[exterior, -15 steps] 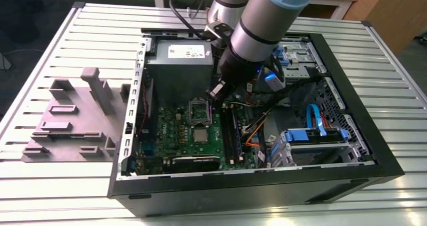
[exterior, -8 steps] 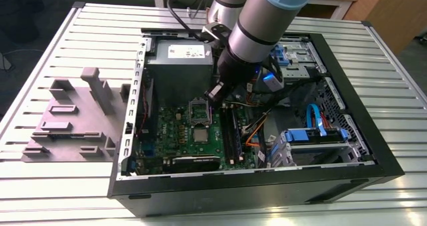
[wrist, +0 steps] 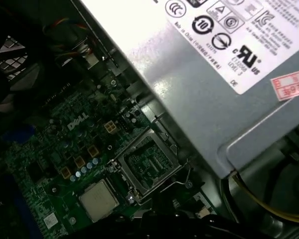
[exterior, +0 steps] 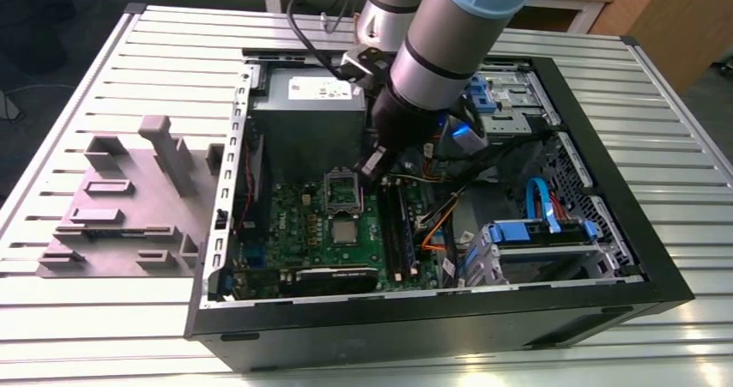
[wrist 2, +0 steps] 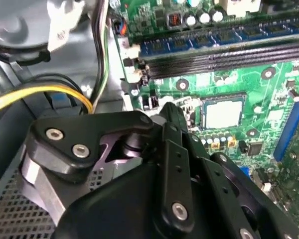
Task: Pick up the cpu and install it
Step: 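Close the cpu cover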
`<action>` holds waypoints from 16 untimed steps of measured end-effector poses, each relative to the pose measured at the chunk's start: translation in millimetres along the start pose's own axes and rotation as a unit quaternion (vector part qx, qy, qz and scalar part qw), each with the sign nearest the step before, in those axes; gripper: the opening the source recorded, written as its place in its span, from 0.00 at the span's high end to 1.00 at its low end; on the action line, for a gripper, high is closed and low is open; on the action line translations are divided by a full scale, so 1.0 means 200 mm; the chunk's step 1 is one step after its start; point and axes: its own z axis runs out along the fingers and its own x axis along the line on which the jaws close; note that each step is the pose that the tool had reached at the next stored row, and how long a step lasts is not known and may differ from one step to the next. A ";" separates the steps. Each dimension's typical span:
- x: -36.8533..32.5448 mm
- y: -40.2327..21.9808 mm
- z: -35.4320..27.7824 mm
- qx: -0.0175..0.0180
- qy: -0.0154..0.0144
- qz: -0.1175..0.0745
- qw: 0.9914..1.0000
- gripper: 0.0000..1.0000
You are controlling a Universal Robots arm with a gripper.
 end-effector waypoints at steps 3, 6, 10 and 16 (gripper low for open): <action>0.012 0.008 0.003 0.001 -0.002 0.000 1.000 0.90; 0.019 0.012 -0.006 0.002 -0.002 0.000 1.000 0.90; 0.028 0.022 -0.051 0.002 -0.002 0.000 1.000 0.90; 0.038 0.031 -0.063 0.005 -0.002 -0.011 1.000 0.90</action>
